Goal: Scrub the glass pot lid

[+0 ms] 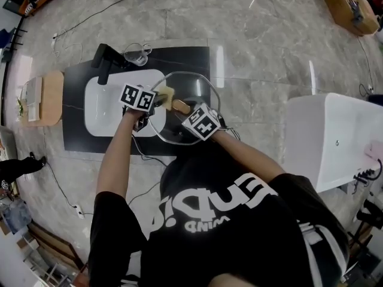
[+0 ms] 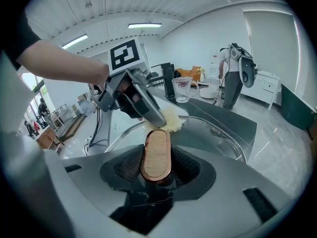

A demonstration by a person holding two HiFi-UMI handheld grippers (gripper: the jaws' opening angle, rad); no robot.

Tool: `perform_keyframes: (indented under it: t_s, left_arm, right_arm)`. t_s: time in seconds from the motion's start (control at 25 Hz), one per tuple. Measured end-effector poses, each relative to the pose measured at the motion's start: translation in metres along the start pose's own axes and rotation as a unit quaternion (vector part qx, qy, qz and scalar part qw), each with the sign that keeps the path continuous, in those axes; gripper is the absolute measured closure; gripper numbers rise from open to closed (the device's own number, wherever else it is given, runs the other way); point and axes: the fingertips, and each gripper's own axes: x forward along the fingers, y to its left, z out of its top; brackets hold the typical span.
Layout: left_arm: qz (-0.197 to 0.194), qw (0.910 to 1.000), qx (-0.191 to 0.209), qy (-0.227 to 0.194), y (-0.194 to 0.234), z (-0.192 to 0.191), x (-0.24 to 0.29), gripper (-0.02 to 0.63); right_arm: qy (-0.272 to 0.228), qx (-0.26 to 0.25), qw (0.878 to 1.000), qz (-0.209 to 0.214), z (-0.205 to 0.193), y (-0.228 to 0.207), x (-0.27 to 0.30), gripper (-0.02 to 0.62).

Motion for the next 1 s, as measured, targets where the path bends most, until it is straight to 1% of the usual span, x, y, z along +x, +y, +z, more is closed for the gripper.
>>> perform_keyframes:
  t_s: [0.16, 0.28, 0.44, 0.6, 0.84, 0.92, 1.0]
  left_arm:
    - [0.023, 0.9994, -0.019, -0.016, -0.003, -0.014, -0.007, 0.545]
    - [0.039, 0.999, -0.018, -0.017, -0.008, -0.025, -0.011, 0.545]
    - [0.049, 0.9985, -0.022, -0.012, -0.02, -0.038, -0.013, 0.546]
    - [0.053, 0.9978, -0.037, -0.014, -0.03, -0.052, -0.014, 0.546]
    - [0.041, 0.9958, -0.071, -0.041, -0.054, -0.071, -0.008, 0.546]
    - [0.046, 0.9942, -0.083, -0.051, -0.061, -0.074, -0.006, 0.546]
    - [0.061, 0.9912, -0.098, -0.065, -0.065, -0.076, -0.006, 0.548]
  right_arm:
    - [0.011, -0.005, 1.0, 0.009, 0.0, 0.001, -0.001, 0.419]
    - [0.015, -0.009, 1.0, 0.013, -0.001, 0.001, -0.001, 0.419]
    - [0.02, -0.01, 1.0, 0.014, -0.003, 0.001, -0.003, 0.419]
    - [0.029, -0.018, 0.999, 0.018, -0.003, 0.001, -0.001, 0.419]
    - [0.045, -0.036, 0.998, 0.027, -0.004, 0.002, 0.0, 0.419]
    - [0.049, -0.04, 0.998, 0.03, -0.004, 0.002, -0.001, 0.419]
    - [0.052, -0.042, 0.997, 0.033, -0.004, 0.002, 0.0, 0.419]
